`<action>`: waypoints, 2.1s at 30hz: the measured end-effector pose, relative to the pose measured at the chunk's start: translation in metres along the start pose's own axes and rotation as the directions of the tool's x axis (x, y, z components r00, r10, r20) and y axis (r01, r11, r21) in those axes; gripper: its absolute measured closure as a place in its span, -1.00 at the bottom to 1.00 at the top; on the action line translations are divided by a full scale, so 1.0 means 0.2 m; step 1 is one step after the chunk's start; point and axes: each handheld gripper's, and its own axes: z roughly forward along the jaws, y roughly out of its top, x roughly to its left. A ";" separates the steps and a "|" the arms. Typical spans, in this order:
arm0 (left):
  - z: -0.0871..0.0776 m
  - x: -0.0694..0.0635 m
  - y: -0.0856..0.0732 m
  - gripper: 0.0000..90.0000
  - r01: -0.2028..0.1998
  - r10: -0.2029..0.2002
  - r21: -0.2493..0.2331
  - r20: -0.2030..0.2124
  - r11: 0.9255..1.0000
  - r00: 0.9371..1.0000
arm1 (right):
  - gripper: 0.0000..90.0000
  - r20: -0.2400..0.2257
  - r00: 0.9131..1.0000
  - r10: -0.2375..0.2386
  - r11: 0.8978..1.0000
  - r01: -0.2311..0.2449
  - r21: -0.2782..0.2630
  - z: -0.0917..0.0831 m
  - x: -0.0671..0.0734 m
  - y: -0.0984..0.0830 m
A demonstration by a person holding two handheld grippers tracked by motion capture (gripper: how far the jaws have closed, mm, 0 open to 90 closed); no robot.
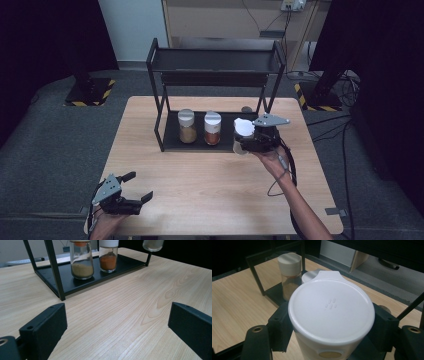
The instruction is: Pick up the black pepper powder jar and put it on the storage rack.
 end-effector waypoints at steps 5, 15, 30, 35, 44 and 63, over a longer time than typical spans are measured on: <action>0.00 0.00 0.00 -0.97 0.001 -0.001 0.000 -0.001 1.000 1.000 | -0.31 0.018 1.000 -0.002 1.000 0.002 0.006 0.07 -0.01 0.04; 0.00 0.00 0.00 -0.97 0.005 -0.005 0.006 0.000 1.000 1.000 | -0.31 0.059 0.998 0.027 1.000 -0.027 -0.001 0.19 -0.07 0.06; 0.00 0.00 0.00 -0.97 0.008 -0.008 0.004 -0.001 1.000 1.000 | -0.31 0.123 0.991 0.059 0.998 -0.060 0.006 0.36 -0.10 0.02; 0.00 0.01 0.00 -0.97 0.008 -0.008 0.003 -0.001 1.000 1.000 | -0.31 0.116 0.991 0.068 0.997 -0.070 0.016 0.42 -0.12 -0.02; 0.00 0.00 0.00 -0.97 0.007 -0.007 0.006 -0.001 1.000 1.000 | -0.32 0.110 0.990 0.093 0.995 -0.097 0.033 0.48 -0.14 -0.07; 0.01 0.00 0.00 -0.97 0.002 -0.002 0.009 -0.003 1.000 1.000 | -0.32 0.097 0.989 0.114 0.993 -0.117 0.026 0.49 -0.15 -0.14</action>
